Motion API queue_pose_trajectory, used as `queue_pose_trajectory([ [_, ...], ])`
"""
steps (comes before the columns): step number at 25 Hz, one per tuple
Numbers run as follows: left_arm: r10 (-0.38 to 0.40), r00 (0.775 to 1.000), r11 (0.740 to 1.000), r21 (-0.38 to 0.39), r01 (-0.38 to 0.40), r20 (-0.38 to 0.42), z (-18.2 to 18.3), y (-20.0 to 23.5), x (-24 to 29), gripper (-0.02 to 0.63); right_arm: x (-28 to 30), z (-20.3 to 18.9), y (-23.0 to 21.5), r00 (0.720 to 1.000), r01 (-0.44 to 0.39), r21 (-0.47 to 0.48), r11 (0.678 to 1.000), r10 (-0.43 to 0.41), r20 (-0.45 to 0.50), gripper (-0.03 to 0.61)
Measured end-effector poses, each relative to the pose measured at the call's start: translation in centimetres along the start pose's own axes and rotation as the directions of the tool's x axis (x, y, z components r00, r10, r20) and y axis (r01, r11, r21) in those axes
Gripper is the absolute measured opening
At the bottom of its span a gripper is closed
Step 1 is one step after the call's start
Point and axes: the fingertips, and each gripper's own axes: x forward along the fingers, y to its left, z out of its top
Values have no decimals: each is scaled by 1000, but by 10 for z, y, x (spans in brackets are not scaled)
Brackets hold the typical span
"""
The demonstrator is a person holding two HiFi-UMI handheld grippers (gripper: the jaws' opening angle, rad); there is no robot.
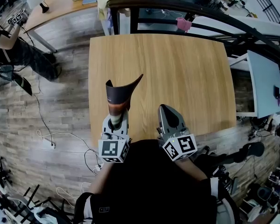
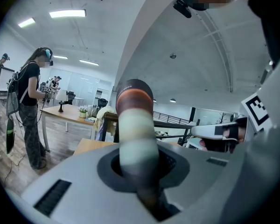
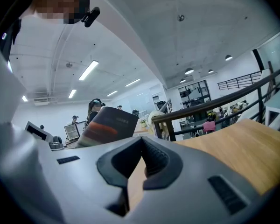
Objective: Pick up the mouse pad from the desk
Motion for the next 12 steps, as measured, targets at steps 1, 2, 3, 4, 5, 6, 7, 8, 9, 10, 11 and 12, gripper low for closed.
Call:
queue_pose_trajectory([
  [1, 2, 1000, 1000, -1, -2, -3, -1, 0, 0, 63, -1, 0, 0, 1000, 1, 0, 1000, -1, 2, 31],
  [2, 2, 1000, 1000, -1, -2, -4, -2, -1, 0, 63, -1, -1, -1, 1000, 3, 2, 1000, -3, 3, 31],
  [3, 1, 1000, 1000, -2, -1, -6, -3, -2, 0, 63, -1, -1, -2, 1000, 6, 4, 1000, -6, 3, 31],
  [4, -2, 1000, 1000, -4, 2, -9, -3, -3, 1, 63, -1, 0, -3, 1000, 9, 6, 1000, -9, 3, 31],
  [5, -5, 1000, 1000, -7, 5, -12, -4, -3, 2, 63, -1, 1, -3, 1000, 12, 8, 1000, -12, 2, 31],
  [6, -9, 1000, 1000, -9, 9, -14, -4, -4, 3, 63, -1, 2, -3, 1000, 13, 9, 1000, -13, 2, 31],
  [7, -12, 1000, 1000, -10, 12, -16, -4, -4, 3, 63, 0, 3, -3, 1000, 12, 9, 1000, -12, 1, 31],
  [8, -14, 1000, 1000, -10, 14, -17, -4, -5, 3, 63, 0, 2, -2, 1000, 9, 9, 1000, -9, 1, 31],
  [9, -16, 1000, 1000, -10, 16, -19, -4, -5, 3, 63, 0, 2, -2, 1000, 8, 8, 1000, -8, 0, 31],
  [10, -17, 1000, 1000, -10, 17, -20, -4, -5, 3, 63, 0, 1, -2, 1000, 8, 7, 1000, -8, -2, 31],
  [11, -18, 1000, 1000, -10, 18, -20, -5, -5, 4, 63, 0, 1, -2, 1000, 7, 6, 1000, -7, -3, 31],
  [12, -18, 1000, 1000, -8, 18, -20, -5, -5, 4, 63, 0, 0, -1, 1000, 6, 4, 1000, -6, -3, 31],
])
